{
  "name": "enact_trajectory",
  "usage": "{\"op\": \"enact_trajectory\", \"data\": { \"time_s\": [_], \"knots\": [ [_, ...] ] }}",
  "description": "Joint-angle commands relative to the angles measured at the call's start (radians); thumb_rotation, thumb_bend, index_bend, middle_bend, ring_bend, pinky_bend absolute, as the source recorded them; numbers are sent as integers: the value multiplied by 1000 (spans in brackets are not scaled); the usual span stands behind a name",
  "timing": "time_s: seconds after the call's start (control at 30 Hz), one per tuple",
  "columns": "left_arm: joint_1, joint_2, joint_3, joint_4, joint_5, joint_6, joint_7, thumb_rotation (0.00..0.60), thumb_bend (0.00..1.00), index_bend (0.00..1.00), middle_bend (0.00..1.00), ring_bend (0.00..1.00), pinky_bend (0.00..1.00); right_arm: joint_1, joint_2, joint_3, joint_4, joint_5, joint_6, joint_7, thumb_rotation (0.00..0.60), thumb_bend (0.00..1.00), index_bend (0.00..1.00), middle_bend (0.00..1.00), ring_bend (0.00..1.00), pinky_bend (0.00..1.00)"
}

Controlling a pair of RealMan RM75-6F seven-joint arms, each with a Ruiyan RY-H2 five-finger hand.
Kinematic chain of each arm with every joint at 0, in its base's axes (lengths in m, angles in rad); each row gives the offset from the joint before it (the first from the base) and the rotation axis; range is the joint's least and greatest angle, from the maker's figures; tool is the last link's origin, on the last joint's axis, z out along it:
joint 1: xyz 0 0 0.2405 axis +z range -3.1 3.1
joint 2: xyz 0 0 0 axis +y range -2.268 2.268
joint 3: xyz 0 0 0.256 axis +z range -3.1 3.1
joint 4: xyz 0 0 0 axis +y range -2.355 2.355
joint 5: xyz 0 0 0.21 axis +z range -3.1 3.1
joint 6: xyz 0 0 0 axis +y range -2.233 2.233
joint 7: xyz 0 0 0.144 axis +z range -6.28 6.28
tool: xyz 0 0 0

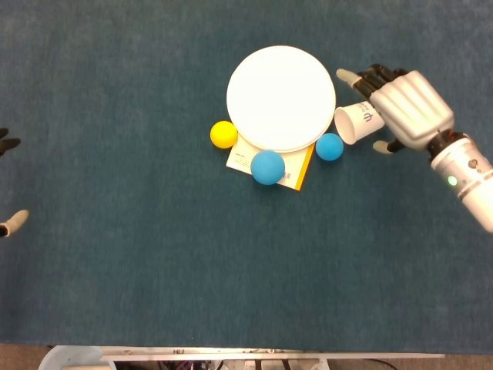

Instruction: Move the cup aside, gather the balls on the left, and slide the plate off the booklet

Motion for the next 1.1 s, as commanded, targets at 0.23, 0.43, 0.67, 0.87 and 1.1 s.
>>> {"op": "enact_trajectory", "data": {
  "time_s": [0.23,0.43,0.67,0.87,1.1],
  "knots": [
    [-32,1,-3,-2,19,-24,-14,600,184,148,106,52,51,-24,47,-29,-94,-135,17,51,600,0,48,255,167,363],
    [-40,-3,2,-7,21,-30,-15,600,184,148,106,52,51,-5,21,-35,-105,-161,-16,29,600,0,49,255,167,363],
    [-19,6,16,-17,26,2,-13,600,184,148,106,52,50,65,-77,-13,-69,-101,-92,-58,600,0,49,255,167,363],
    [0,17,28,-19,27,27,-20,600,184,148,106,52,51,131,-180,2,2,7,-145,-146,600,0,64,255,167,363],
    [14,30,33,-22,28,48,-25,600,184,148,106,52,51,198,-295,9,82,116,-156,-230,600,0,71,255,167,363]
  ]
}}
